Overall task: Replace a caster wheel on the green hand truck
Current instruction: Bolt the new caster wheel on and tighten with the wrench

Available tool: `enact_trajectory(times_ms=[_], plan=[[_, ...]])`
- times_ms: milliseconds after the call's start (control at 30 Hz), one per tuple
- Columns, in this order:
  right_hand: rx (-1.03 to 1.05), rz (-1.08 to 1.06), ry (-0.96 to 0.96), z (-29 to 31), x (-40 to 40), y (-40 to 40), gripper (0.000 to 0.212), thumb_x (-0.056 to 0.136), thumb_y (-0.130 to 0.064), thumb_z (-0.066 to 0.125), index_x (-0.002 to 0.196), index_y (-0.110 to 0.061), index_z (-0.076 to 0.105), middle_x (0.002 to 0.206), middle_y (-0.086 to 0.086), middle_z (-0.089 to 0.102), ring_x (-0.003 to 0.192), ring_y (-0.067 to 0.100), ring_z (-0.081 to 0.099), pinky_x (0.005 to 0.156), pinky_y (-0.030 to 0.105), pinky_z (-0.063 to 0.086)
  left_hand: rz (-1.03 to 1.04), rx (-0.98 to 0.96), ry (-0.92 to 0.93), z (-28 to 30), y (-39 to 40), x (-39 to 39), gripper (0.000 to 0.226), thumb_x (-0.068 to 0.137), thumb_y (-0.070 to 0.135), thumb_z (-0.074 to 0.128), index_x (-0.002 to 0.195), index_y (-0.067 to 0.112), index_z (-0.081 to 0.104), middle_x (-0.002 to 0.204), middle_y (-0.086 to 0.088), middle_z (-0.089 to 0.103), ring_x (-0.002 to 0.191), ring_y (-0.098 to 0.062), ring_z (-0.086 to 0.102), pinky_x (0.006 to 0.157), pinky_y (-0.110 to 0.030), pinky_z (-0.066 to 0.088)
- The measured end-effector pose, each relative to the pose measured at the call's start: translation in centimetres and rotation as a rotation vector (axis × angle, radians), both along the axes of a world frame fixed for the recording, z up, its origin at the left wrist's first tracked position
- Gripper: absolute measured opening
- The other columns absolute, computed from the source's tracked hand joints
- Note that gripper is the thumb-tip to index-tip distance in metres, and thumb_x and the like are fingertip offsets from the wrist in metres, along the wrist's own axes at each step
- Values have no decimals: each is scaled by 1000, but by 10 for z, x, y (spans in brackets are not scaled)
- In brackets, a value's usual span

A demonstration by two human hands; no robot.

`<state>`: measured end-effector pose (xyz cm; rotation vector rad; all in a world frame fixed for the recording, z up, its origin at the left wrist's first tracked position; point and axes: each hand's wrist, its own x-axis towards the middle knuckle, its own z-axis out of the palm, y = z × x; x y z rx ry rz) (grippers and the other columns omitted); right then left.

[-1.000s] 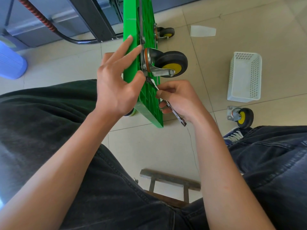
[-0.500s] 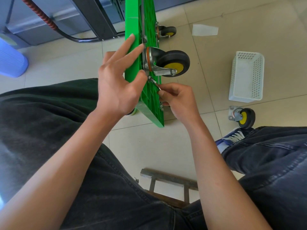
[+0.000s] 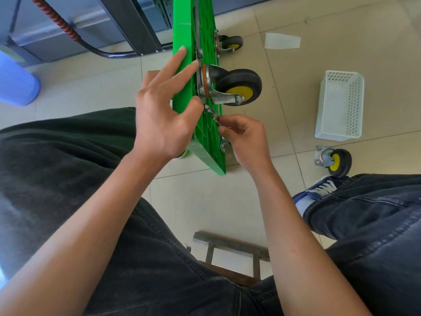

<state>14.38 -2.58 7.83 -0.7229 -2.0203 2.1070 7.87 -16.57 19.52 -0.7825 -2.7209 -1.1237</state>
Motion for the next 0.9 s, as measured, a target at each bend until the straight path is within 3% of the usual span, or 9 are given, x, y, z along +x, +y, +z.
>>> enact_trajectory(times_ms=[333, 500, 700, 900], plan=[[-73, -60, 43, -7, -2, -16, 22, 92, 2, 70, 113, -3, 76, 101, -1, 78, 94, 9, 74, 88, 30, 61, -1, -2, 6, -1, 0, -1, 55, 84, 25, 54, 139, 20, 62, 153, 2, 49, 127, -15, 50, 102, -28, 44], [-105, -75, 43, -8, -2, -20, 22, 93, 1, 69, 112, -6, 76, 101, -2, 78, 96, 13, 74, 89, 35, 61, -4, -2, 12, -1, 0, 0, 55, 84, 24, 55, 138, 19, 62, 153, 1, 49, 125, -16, 50, 100, -25, 45], [-156, -90, 35, -10, 0, -18, 24, 92, 2, 70, 114, -5, 75, 104, 2, 79, 99, 16, 75, 94, 43, 60, -7, 0, 17, -1, 0, 0, 55, 84, 25, 54, 138, 19, 62, 153, 1, 49, 124, -16, 51, 99, -34, 48], [-163, -126, 57, -6, -2, -19, 25, 92, 3, 70, 114, -7, 75, 101, -3, 78, 99, 14, 75, 92, 35, 60, -3, -1, 12, -1, 0, 0, 55, 84, 26, 54, 138, 20, 62, 153, 2, 49, 125, -15, 50, 100, -33, 47]])
